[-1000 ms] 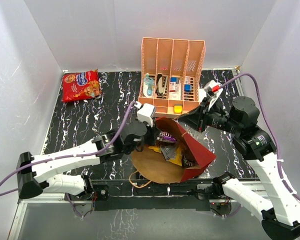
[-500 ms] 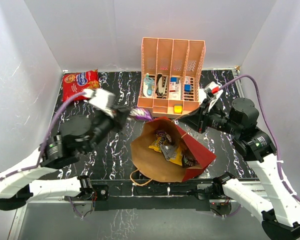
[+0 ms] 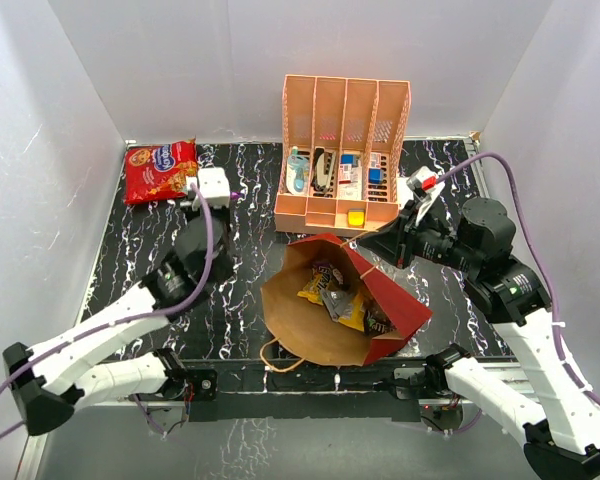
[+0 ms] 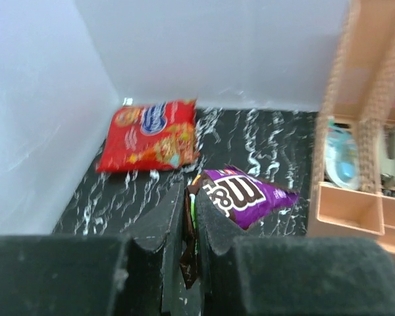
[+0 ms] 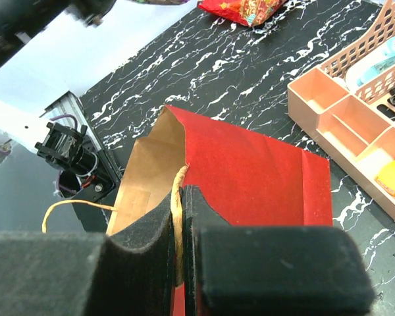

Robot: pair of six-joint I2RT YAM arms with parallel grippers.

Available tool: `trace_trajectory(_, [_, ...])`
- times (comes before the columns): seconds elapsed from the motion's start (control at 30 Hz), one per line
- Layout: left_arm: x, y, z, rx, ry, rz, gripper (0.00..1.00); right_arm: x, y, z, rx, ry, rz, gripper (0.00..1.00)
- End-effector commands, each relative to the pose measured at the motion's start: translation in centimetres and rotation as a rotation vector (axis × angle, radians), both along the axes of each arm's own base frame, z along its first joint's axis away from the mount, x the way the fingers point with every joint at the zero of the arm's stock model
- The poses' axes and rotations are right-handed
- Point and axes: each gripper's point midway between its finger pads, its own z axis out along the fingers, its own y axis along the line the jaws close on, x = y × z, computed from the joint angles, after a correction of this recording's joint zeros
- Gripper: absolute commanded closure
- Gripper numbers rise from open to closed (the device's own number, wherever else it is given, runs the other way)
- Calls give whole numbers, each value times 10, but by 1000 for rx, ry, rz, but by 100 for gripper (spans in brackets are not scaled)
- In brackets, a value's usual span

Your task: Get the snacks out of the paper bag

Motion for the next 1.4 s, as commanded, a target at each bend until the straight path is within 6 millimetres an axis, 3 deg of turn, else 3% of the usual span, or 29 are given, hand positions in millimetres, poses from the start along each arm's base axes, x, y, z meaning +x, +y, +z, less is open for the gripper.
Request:
trace_trajectory(0.0, [44,29,-17,-174,79,149,100,-2,0,7,20,-33,0,92])
trace_trajectory(0.23, [108,36,-63,-269,186,256,100,0,0,3,7,-28,4,92])
trace_trajectory(0.33, [129,45,-93,-361,234,317,100,0,0,2,-7,-27,4,92])
trace_trajectory(0.43, [150,60,-118,-419,258,353,100,0,-1,3,-22,-29,6,92])
trace_trajectory(0.53, [169,93,-155,-489,325,410,100,0,-2,6,-27,-35,4,92])
trace_trajectory(0.67, [191,113,-197,-517,490,358,100,1,-1,6,-20,-30,8,92])
trace_trajectory(0.8, [198,135,-209,-434,552,403,100,2,3,4,-8,-9,22,92])
trace_trajectory(0.93, [204,159,-225,-464,556,398,100,3,5,8,9,-11,23,92])
trace_trajectory(1.07, [213,160,-235,-565,599,332,100,3,6,11,19,-6,25,92])
trace_trajectory(1.1, [213,160,-238,-591,604,320,97,2,6,12,21,-5,25,92])
trace_trajectory(1.17, [210,165,-240,-624,611,339,71,2,6,13,25,-3,25,92])
trace_trajectory(1.23, [205,173,-231,-626,602,391,34,2,6,13,28,3,23,92])
trace_trajectory(1.3, [202,174,-213,-629,567,388,14,0,6,13,32,4,22,92])
trace_trajectory(1.37, [197,170,-190,-646,507,349,5,0,6,13,33,6,22,92])
